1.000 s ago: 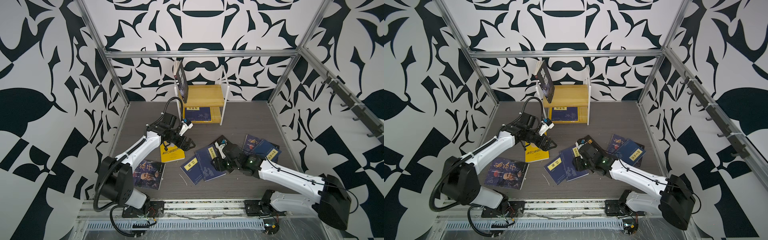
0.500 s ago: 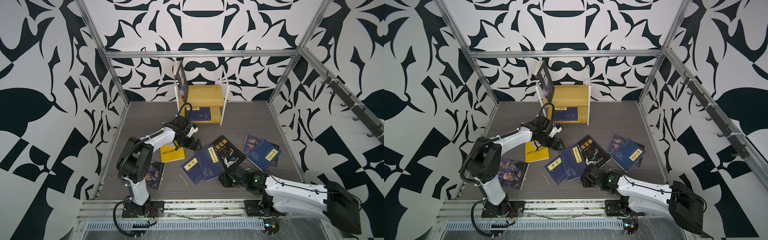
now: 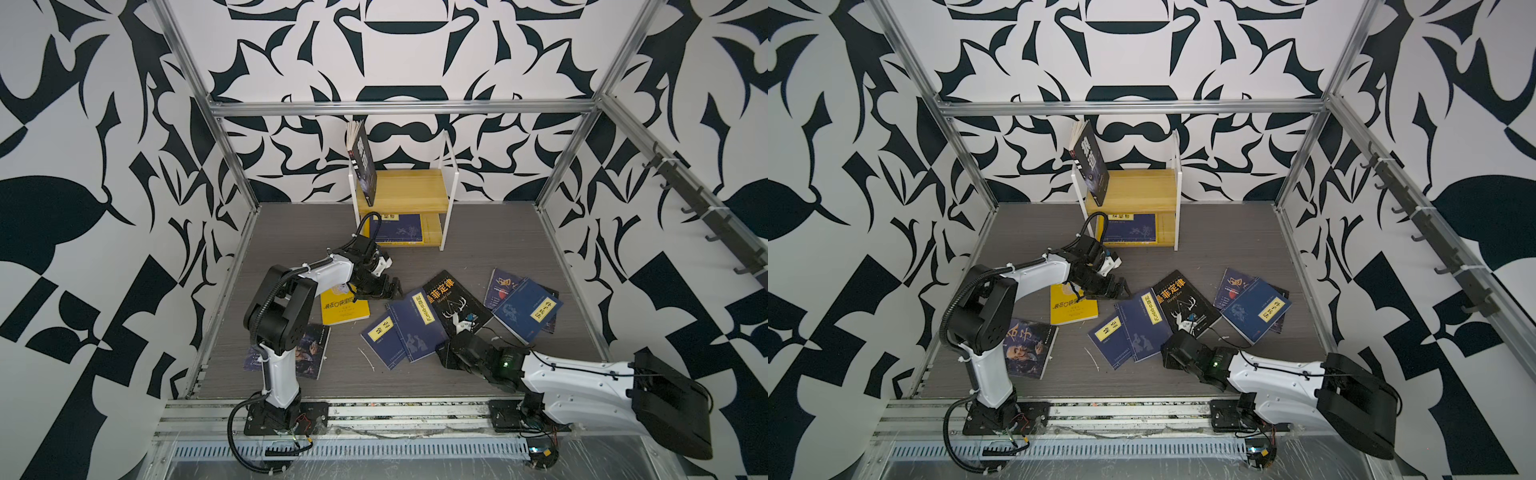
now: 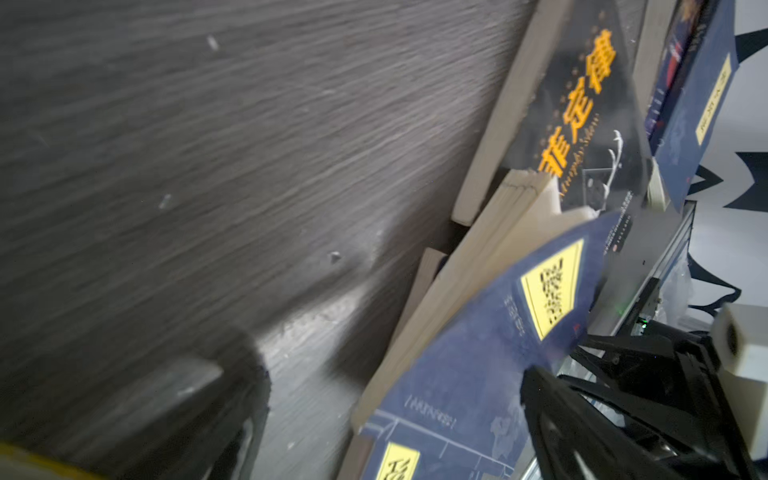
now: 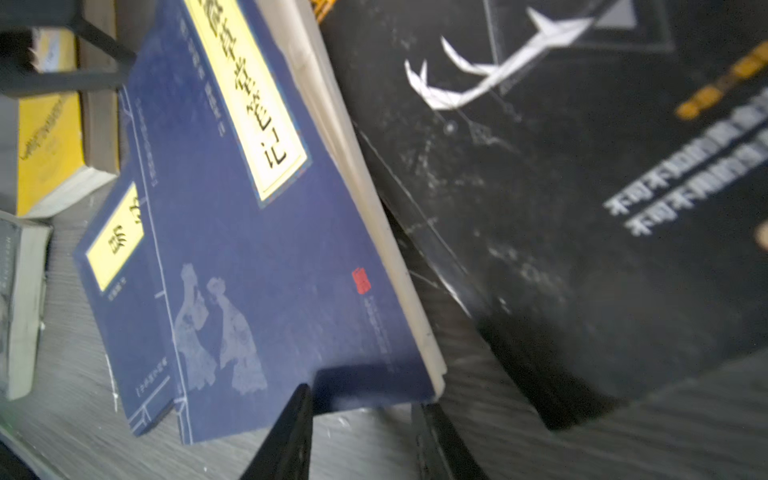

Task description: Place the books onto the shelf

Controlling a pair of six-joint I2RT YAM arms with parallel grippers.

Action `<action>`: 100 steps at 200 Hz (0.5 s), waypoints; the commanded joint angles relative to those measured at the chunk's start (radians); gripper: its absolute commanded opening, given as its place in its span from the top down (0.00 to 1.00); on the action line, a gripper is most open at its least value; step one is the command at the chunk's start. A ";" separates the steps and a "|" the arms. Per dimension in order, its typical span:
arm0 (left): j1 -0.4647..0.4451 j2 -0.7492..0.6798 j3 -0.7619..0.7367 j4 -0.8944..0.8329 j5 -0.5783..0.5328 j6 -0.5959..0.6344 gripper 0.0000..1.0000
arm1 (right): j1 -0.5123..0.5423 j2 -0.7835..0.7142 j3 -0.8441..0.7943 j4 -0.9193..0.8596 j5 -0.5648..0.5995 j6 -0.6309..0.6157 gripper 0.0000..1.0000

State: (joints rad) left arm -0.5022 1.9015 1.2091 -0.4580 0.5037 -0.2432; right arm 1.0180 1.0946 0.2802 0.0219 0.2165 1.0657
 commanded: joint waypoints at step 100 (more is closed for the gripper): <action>-0.015 -0.026 -0.089 0.075 0.231 -0.132 0.29 | -0.141 0.149 0.047 0.165 0.006 -0.036 0.70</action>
State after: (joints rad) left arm -0.5091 1.9064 1.1458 -0.4053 0.6544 -0.3313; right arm 0.8883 1.1801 0.2874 0.1333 0.2298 1.0504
